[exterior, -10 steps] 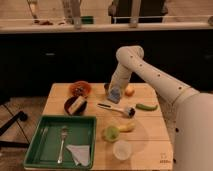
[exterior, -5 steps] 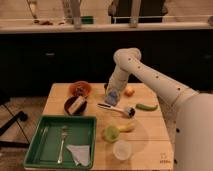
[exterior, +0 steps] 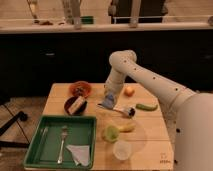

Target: Place sponge in metal cup

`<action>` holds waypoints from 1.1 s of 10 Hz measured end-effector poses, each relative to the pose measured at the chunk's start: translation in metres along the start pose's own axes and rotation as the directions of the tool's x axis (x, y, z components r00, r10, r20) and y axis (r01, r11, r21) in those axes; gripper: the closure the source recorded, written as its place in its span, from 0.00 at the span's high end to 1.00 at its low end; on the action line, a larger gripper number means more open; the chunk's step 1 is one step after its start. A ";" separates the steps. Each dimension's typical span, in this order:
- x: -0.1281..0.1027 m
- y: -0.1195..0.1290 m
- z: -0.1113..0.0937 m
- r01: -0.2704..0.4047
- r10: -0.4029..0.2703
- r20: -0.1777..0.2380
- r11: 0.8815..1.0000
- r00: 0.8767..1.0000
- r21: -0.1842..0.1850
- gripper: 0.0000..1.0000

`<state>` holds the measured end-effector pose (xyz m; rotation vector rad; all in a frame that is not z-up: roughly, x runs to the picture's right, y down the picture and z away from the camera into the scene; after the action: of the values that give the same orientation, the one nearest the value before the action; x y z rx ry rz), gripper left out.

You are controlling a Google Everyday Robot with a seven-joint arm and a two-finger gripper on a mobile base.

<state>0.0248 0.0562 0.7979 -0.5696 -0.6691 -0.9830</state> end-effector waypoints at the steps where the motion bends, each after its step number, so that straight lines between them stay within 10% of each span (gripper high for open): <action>1: -0.003 -0.003 0.001 0.003 -0.003 0.000 1.000 1.000 0.000 0.00; 11: 0.044 -0.021 -0.016 0.011 -0.011 -0.039 1.000 0.999 -0.001 0.00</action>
<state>0.0270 0.0106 0.8224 -0.5470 -0.6377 -1.0024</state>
